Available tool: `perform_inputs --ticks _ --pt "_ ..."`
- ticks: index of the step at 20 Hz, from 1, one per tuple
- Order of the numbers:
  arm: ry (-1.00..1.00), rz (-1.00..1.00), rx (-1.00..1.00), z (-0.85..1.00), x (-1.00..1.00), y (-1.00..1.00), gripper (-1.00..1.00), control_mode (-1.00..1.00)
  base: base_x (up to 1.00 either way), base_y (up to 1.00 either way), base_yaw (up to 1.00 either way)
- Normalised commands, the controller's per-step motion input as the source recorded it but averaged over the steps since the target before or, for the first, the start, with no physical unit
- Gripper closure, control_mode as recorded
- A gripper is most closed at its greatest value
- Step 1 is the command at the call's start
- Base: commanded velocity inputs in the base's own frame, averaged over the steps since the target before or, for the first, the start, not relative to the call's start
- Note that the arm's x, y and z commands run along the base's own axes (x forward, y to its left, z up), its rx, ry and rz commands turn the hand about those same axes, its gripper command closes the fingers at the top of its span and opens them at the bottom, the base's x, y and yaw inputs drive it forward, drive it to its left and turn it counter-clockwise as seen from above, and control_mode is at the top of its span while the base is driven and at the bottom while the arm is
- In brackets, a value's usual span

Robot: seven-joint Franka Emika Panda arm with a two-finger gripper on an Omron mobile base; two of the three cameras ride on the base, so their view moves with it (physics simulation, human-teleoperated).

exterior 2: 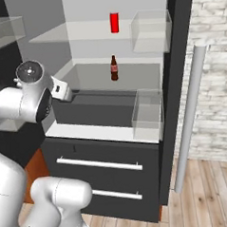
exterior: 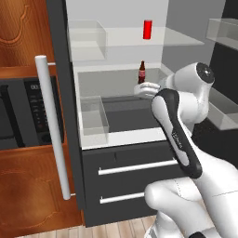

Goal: Open the fridge, grab two sodas, and place both sodas inside the bowl with ice on the dining counter.

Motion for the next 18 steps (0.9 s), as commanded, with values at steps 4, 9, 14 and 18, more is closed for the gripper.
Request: perform_inputs --ticks 4,9,14,18 --pt "-0.08 -0.35 -0.14 -0.07 -0.42 -0.62 -1.0 -1.0 0.0 0.0 0.0" --pt "-0.01 -0.23 -0.16 -0.31 -0.25 -0.52 -1.0 -1.0 0.0 0.0 0.0" --pt "0.03 -0.01 -0.07 -0.47 -0.1 -0.09 -1.0 -1.0 0.0 0.0 0.0" --pt "0.0 0.02 -0.02 -0.26 0.0 -0.23 -1.0 -1.0 0.0 0.0 0.0"
